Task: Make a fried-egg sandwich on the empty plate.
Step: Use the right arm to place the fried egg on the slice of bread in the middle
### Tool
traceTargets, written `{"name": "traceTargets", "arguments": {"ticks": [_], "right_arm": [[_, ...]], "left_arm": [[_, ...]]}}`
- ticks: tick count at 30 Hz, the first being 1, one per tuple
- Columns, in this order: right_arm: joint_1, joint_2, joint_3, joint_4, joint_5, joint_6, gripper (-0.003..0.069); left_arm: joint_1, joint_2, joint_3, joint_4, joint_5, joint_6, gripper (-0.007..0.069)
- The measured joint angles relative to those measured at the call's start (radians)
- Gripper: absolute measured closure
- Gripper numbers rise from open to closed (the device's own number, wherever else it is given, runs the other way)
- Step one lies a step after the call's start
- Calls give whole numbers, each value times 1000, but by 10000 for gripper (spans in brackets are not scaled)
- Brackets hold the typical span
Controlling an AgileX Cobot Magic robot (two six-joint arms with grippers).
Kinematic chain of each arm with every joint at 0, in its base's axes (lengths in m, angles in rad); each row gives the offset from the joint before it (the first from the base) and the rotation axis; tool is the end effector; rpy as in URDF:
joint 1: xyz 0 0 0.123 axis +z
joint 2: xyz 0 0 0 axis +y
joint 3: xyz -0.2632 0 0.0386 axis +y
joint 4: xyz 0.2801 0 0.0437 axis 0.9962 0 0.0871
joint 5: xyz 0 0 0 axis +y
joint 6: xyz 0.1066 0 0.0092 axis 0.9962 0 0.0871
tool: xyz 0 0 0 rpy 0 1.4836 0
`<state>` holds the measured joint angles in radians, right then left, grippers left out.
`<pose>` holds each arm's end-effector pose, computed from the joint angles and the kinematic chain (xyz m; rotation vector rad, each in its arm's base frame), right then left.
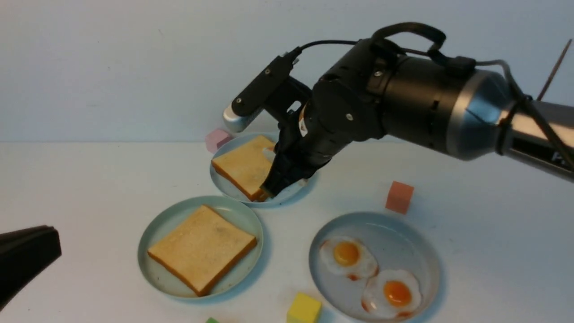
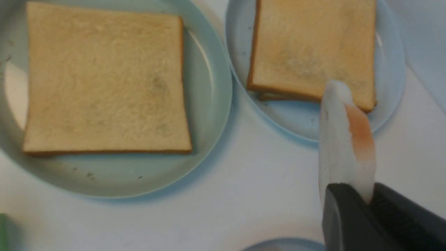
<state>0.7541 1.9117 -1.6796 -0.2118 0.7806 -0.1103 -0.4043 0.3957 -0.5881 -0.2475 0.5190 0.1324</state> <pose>0.3545 0.3113 0.2524 -1.1469 2.1888 0.0268 0.1255 -0.0679 0.3326 0.3771 1.7792 -0.4568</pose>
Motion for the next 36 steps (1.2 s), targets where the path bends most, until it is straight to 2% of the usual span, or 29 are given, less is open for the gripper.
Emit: {"name": "traceTargets", "arguments": {"ticks": [5, 6, 13, 21, 36], "right_arm": [[94, 12, -10, 27, -10, 0, 585], [126, 41, -12, 38, -47, 0, 585], [154, 181, -51, 45, -169, 0, 585], [153, 258, -108, -32, -192, 1, 585], [153, 264, -155, -67, -140, 26, 585]], "left_arm": [[0, 0, 0, 118, 48, -90, 638], [0, 0, 0, 170, 61, -154, 638], [0, 0, 0, 359, 114, -369, 638], [0, 0, 0, 381, 138, -395, 638], [0, 0, 0, 381, 160, -396, 638]]}}
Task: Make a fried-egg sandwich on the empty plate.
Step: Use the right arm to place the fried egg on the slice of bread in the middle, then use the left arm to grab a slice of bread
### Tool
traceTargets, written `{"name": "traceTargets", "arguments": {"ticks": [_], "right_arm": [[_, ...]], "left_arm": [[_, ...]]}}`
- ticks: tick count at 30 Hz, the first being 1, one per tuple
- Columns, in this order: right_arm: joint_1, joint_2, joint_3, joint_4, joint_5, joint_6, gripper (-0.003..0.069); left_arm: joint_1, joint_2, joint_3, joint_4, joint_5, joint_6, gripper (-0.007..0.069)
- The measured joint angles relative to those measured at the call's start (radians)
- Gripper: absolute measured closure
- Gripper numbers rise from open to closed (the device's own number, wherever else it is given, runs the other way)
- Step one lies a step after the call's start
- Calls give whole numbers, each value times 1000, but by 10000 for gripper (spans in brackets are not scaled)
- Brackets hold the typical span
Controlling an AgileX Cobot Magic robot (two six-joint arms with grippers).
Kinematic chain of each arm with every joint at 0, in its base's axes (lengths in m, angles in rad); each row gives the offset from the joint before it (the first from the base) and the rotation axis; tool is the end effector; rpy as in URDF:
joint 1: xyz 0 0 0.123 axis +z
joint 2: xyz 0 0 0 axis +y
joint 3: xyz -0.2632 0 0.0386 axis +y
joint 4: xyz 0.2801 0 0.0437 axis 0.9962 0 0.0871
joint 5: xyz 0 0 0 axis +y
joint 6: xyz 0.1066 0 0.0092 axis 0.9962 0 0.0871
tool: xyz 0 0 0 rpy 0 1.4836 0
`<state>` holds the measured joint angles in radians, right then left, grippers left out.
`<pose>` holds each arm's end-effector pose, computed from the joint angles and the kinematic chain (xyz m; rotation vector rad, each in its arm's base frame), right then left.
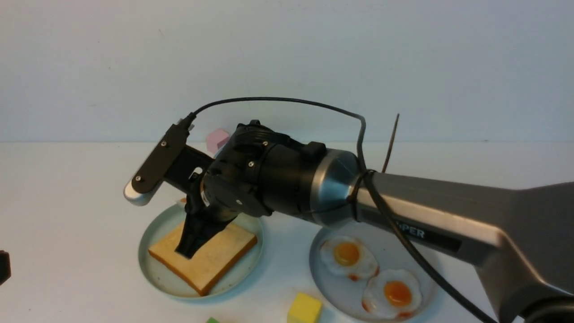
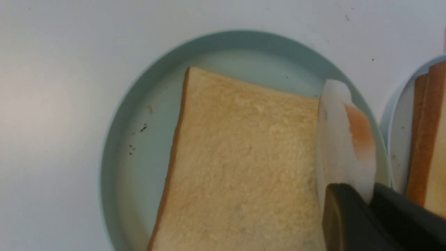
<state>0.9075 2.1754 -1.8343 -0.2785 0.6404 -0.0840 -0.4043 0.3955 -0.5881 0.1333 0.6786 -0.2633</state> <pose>0.3386 0.4048 0.1840 -1.3294 2.0358 0.0674 0.1294 -0.0456 0.3154 0.1866 1.9660 -0.2869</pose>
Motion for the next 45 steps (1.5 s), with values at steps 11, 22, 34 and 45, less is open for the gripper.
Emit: {"name": "traceTargets", "arguments": {"ticks": [11, 22, 34, 45], "right_arm": [[2, 15, 0, -15, 23, 0, 459], [62, -5, 0, 81, 141, 1, -10], [73, -208, -3, -30, 441, 55, 312], [-4, -607, 186, -52, 597, 192, 669]], "left_arm": [[0, 0, 0, -1, 0, -2, 638], [0, 0, 0, -3, 0, -3, 634], [0, 27, 0, -52, 8, -6, 626], [0, 557, -197, -295, 102, 240, 638]]}}
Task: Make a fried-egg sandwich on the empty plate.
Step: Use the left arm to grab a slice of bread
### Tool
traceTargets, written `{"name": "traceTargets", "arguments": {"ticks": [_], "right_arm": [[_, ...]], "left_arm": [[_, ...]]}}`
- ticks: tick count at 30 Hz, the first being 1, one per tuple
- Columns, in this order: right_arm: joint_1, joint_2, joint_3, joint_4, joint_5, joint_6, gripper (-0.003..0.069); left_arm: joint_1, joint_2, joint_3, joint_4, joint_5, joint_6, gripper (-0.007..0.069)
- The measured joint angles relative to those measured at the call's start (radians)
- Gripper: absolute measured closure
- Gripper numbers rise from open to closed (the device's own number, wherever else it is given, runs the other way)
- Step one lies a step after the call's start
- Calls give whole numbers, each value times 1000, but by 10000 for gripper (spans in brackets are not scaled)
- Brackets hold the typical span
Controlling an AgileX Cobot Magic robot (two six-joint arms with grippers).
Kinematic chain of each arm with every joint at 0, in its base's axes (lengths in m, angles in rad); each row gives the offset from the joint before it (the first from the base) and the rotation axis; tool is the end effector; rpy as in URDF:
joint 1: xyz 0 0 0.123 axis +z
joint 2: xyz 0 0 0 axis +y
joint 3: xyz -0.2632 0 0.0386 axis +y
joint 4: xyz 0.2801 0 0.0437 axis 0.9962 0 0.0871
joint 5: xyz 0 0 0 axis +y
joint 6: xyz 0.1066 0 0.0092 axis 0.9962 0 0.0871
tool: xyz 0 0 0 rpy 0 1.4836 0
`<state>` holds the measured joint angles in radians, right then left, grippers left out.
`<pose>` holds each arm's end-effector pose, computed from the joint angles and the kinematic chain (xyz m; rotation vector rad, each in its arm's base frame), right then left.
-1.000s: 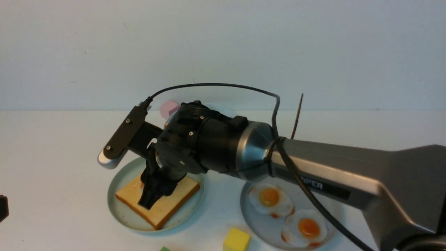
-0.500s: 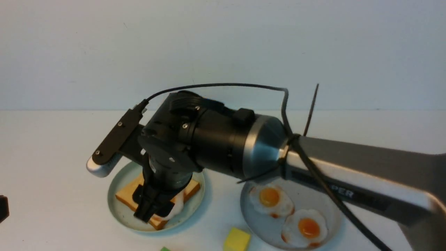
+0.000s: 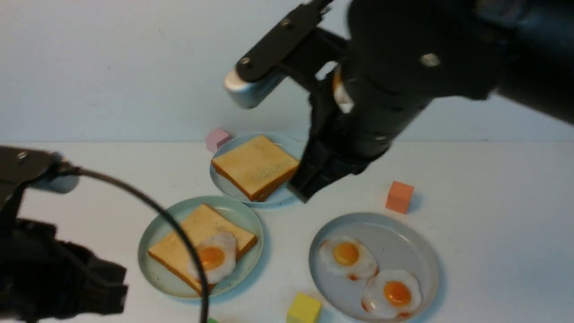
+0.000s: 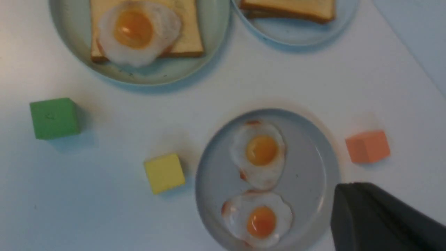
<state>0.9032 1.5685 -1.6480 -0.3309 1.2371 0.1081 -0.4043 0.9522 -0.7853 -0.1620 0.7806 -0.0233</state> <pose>0.2512 0.2656 0.3636 -1.0192 2.3327 -0.0674 0.2086 -0.1025 0.2762 0.3765 2.4248 -0.3812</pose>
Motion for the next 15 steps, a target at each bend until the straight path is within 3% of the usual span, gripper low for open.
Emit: {"name": "traceTargets", "arguments": {"ticks": [6, 15], "right_arm": [[-5, -323, 282, 4, 12, 124, 668], [-5, -748, 563, 23, -36, 255, 662]], "left_arm": [[0, 351, -236, -134, -1, 214, 638], [0, 809, -634, -192, 82, 410, 638]]}}
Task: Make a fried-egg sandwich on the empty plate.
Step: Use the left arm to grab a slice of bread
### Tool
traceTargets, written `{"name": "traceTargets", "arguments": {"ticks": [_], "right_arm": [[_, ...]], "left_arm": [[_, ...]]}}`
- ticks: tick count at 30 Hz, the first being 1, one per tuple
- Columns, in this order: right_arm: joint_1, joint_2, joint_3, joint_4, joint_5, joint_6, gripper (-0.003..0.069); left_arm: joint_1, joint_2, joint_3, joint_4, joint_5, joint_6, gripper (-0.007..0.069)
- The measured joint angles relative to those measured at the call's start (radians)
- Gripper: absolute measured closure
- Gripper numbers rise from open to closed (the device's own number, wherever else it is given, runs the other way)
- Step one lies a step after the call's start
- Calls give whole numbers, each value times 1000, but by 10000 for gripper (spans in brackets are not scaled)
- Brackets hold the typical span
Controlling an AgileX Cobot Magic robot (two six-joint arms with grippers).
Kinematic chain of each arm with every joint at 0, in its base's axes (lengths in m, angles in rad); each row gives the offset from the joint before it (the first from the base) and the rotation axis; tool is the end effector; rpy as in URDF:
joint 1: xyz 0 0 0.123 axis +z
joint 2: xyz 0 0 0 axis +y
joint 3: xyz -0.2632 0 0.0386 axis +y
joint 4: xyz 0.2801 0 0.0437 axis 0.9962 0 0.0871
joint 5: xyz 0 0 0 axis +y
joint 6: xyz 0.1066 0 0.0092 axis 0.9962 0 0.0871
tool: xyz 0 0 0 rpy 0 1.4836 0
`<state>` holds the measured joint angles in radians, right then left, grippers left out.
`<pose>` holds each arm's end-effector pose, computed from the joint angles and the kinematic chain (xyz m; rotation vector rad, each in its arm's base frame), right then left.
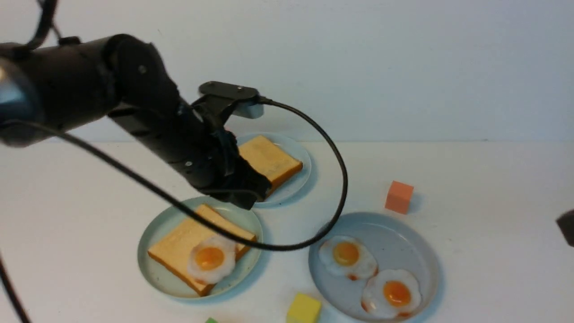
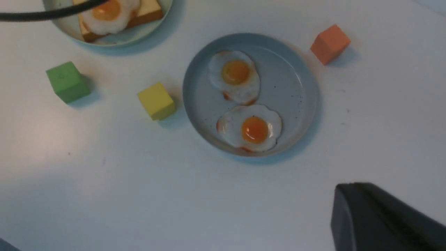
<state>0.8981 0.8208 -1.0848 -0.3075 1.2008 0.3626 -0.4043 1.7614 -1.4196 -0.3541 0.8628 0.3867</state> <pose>0.1338 0.1194 0.3811 -0.6306 2.2847 0.2097 0.3698 -0.1889 0.2301 0.8140 2.5351 -0.4372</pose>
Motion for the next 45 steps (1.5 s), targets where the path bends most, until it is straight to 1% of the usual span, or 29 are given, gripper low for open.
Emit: {"name": "traceTargets", "arguments": {"ticks": [1, 2, 3, 7, 8, 9, 10, 11, 12, 13, 14, 15, 17, 20, 25, 31, 32, 33, 36, 37, 38, 43, 45], "right_arm": [[0, -7, 7, 1, 0, 4, 662], [0, -67, 34, 1, 1, 41, 662], [0, -89, 41, 0, 3, 58, 662], [0, -141, 70, 1, 10, 94, 659], [0, -153, 84, 1, 11, 103, 659], [0, -153, 86, 1, 11, 105, 657], [0, -153, 87, 1, 11, 105, 657], [0, -153, 91, 1, 9, 106, 655], [0, -153, 93, 2, 8, 106, 655], [0, -153, 94, 2, 8, 106, 655], [0, -153, 94, 2, 8, 106, 655], [0, -153, 94, 1, 8, 106, 654], [0, -153, 94, 1, 8, 106, 652], [0, -153, 94, 0, 8, 106, 652], [0, -153, 94, 7, 8, 106, 651], [0, -153, 94, 31, 8, 106, 651], [0, -153, 94, 34, 8, 106, 651], [0, -153, 94, 36, 8, 106, 651], [0, -153, 94, 36, 8, 106, 651], [0, -153, 94, 36, 8, 106, 651], [0, -153, 94, 36, 8, 106, 650], [0, -153, 94, 40, 8, 106, 648], [0, -153, 94, 45, 8, 106, 645]], "left_arm": [[0, 16, -18, 0, 4, 11, 638], [0, 71, -89, 0, 13, 49, 632], [0, 99, -117, 0, 13, 70, 625], [0, 169, -198, 2, -25, 129, 567], [0, 202, -235, 10, -60, 162, 505], [0, 222, -251, 15, -82, 181, 462], [0, 226, -251, 16, -86, 186, 462], [0, 260, -271, 29, -131, 210, 377], [0, 279, -276, 37, -160, 218, 332], [0, 283, -277, 40, -166, 220, 323], [0, 305, -279, 48, -208, 223, 268], [0, 329, -279, 55, -241, 227, 232], [0, 363, -279, 58, -277, 227, 195], [0, 401, -279, 59, -298, 228, 181], [0, 440, -281, 99, -337, 228, 202], [0, 449, -285, 125, -344, 228, 275], [0, 449, -285, 129, -345, 228, 316], [0, 449, -285, 130, -345, 228, 321], [3, 449, -285, 134, -345, 228, 421], [3, 449, -285, 134, -345, 228, 434], [5, 449, -286, 135, -346, 228, 477], [5, 449, -286, 135, -344, 228, 617], [5, 449, -286, 135, -344, 228, 638]]}}
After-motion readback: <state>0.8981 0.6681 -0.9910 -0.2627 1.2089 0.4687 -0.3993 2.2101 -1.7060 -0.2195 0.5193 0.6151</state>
